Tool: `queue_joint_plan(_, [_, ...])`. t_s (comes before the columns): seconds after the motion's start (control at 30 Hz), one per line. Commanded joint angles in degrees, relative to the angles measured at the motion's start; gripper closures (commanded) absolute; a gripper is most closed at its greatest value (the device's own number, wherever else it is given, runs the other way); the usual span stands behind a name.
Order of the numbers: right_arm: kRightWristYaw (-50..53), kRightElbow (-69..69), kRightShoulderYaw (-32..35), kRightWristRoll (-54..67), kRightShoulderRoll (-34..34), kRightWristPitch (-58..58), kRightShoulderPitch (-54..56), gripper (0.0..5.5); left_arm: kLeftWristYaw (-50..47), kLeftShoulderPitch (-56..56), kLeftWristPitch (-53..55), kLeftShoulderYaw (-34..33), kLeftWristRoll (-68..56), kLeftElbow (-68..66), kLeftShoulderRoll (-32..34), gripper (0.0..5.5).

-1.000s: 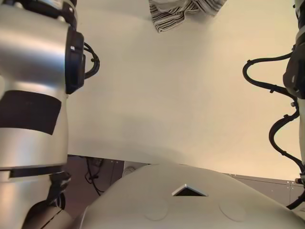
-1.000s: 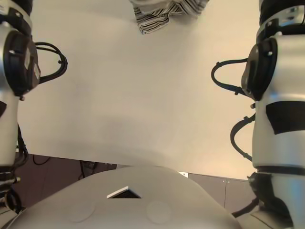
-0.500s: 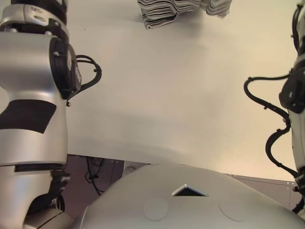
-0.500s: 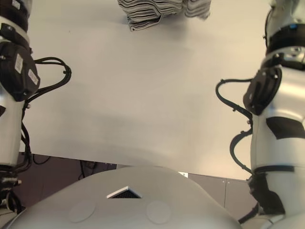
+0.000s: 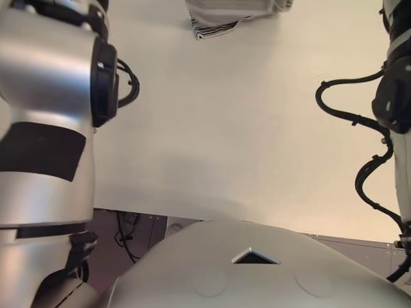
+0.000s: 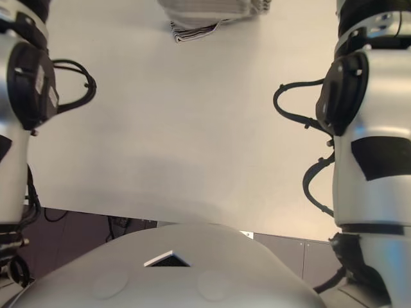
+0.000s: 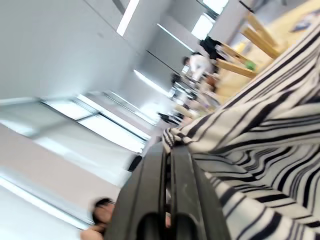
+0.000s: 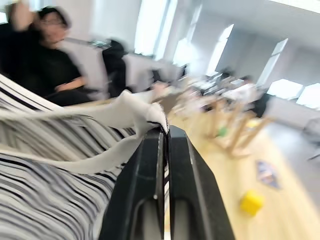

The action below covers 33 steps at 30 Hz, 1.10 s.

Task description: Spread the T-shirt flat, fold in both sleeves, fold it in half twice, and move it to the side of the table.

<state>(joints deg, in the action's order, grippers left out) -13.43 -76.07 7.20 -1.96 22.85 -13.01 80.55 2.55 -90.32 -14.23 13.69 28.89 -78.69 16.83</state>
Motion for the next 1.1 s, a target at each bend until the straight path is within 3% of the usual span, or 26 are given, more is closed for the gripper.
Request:
queue_joint_plan(0.03, [2.76,0.51,1.69,0.06,0.26,-5.55,1.73,5.50,-6.49,-4.82,-4.96,2.57,3.78,0.08,-0.09,5.46])
queue_joint_plan(0.1, [1.57,1.25,2.75,1.11,0.31,-8.96,0.50,5.50,-8.62,-4.39,-8.57,4.69,6.05,0.11,0.25,5.46])
queue_joint_plan(0.17, [-6.29,3.17,4.38,4.14,-0.65,-13.41,-3.23,5.50,-8.37,-1.05,-13.20,6.36,7.36,0.22,0.98,5.46])
queue_joint_plan(0.27, [-31.07,15.83,5.33,14.78,-2.96,-14.35,-17.83,5.50,-0.67,9.03,-24.12,4.18,3.21,0.91,3.95,5.46])
queue_joint_plan(0.3, [-40.00,28.22,2.90,20.44,-1.77,-7.70,-28.43,5.50,13.48,14.44,-27.07,-1.12,-4.76,1.40,4.69,5.46])
queue_joint_plan(0.33, [-45.74,41.59,0.88,26.15,1.19,1.27,-39.87,5.50,34.73,20.07,-23.22,-8.39,-16.28,3.43,5.53,5.46])
queue_joint_plan(0.4, [-51.13,60.90,-1.11,33.73,8.04,15.24,-56.74,5.50,69.41,30.67,-4.57,-15.45,-36.87,16.27,8.84,5.46])
queue_joint_plan(0.47, [-53.41,69.69,-1.57,36.39,13.50,22.12,-65.24,5.50,81.80,43.47,17.75,-11.13,-52.93,41.54,16.21,5.46])
queue_joint_plan(0.57, [-55.28,78.74,-3.35,38.95,17.16,29.49,-71.61,5.50,83.03,61.09,33.52,-3.27,-69.26,74.03,27.78,5.46])
queue_joint_plan(0.7, [-56.38,92.60,-8.78,40.18,19.02,36.27,-79.78,5.50,81.26,72.80,36.08,-0.93,-73.18,93.26,34.69,5.46])
queue_joint_plan(0.87, [-58.34,101.88,-10.22,33.24,23.57,36.41,-87.16,5.50,80.87,80.54,33.61,-2.11,-65.02,98.50,38.65,5.46])
queue_joint_plan(0.97, [-58.58,104.29,-11.42,26.22,26.18,33.53,-90.16,5.50,81.23,84.34,26.72,-0.32,-55.58,97.06,38.88,5.46])
queue_joint_plan(1.1, [-57.72,108.84,-11.65,27.74,29.32,38.01,-93.17,5.50,80.70,88.32,17.72,3.23,-44.88,92.81,39.31,5.46])
